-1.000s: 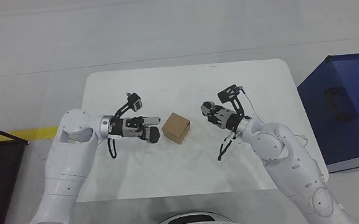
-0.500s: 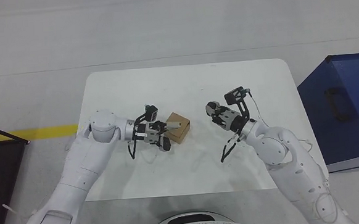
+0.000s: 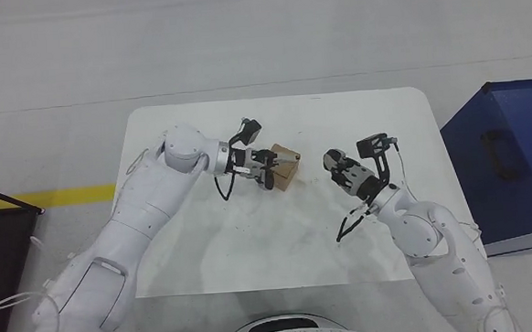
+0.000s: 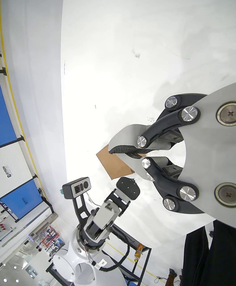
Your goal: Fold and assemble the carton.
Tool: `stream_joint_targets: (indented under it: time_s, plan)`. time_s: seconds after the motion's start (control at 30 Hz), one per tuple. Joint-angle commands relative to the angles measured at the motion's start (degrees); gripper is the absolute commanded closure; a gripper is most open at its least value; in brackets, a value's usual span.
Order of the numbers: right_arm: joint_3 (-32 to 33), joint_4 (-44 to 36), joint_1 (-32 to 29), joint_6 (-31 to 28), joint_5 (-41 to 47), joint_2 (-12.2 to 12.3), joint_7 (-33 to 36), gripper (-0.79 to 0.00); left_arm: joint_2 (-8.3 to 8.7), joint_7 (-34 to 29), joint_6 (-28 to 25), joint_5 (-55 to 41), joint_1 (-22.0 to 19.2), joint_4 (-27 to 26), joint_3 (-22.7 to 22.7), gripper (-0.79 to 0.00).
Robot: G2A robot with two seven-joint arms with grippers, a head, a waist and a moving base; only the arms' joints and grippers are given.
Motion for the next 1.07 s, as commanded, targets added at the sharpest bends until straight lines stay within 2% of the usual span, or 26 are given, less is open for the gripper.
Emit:
stream_joint_targets:
  time_s: [0.0,0.13,0.27,0.3,0.33,0.37,0.43,0.47,0.6,0.77,0.9,1.03]
  plan:
    - [0.55,-0.25,-0.18,0.14,0.97,0.00,-0.39,0.000,0.63,-1.62,-4.20,-0.75,0.03,0.27,-2.06,-0.785]
    - [2.95,-1.46,-0.35,1.81,2.15,0.05,-1.91,0.000,3.07,-3.19,-14.25,-1.64,1.45,-3.05,-9.81,-0.785]
    - [5.94,-4.05,-1.30,4.96,2.84,0.05,-4.18,-0.095,5.78,-1.68,-22.87,-2.56,4.97,-11.05,-20.11,-0.785]
    - [6.50,-4.75,-1.59,5.44,3.41,0.02,-4.63,-0.200,6.28,-0.43,-24.79,-2.72,6.02,-13.19,-22.47,-0.785]
    - [6.90,-5.27,-1.88,5.68,4.64,-0.02,-4.80,-0.379,6.68,0.96,-26.37,-2.75,7.04,-15.08,-24.46,-0.785]
    - [7.00,-5.52,-2.03,5.44,6.05,-0.05,-4.53,-0.785,6.99,2.48,-27.64,-2.16,7.87,-16.61,-26.04,-0.785]
    - [7.00,-5.52,-2.03,5.44,6.05,-0.05,-4.53,-0.785,6.99,2.48,-27.64,-2.16,7.87,-16.61,-26.04,-0.785]
    - [7.04,-5.58,-2.06,5.49,6.82,-0.05,-4.59,-0.256,7.02,2.58,-27.76,-2.23,7.89,-16.77,-26.19,-0.784]
    - [7.00,-5.52,-2.03,5.43,6.01,-0.05,-4.53,-0.505,6.99,2.49,-27.64,-2.15,7.87,-16.60,-26.04,-0.784]
    - [7.00,-5.52,-2.03,5.43,6.04,-0.05,-4.53,-0.705,6.99,2.48,-27.63,-2.16,7.86,-16.61,-26.04,-0.785]
    - [7.00,-5.52,-2.03,5.44,6.04,-0.05,-4.53,-0.778,6.99,2.48,-27.63,-2.16,7.87,-16.61,-26.04,-0.785]
    - [7.00,-5.52,-2.03,5.44,6.04,-0.05,-4.53,-0.785,6.99,2.48,-27.64,-2.16,7.87,-16.61,-26.04,-0.785]
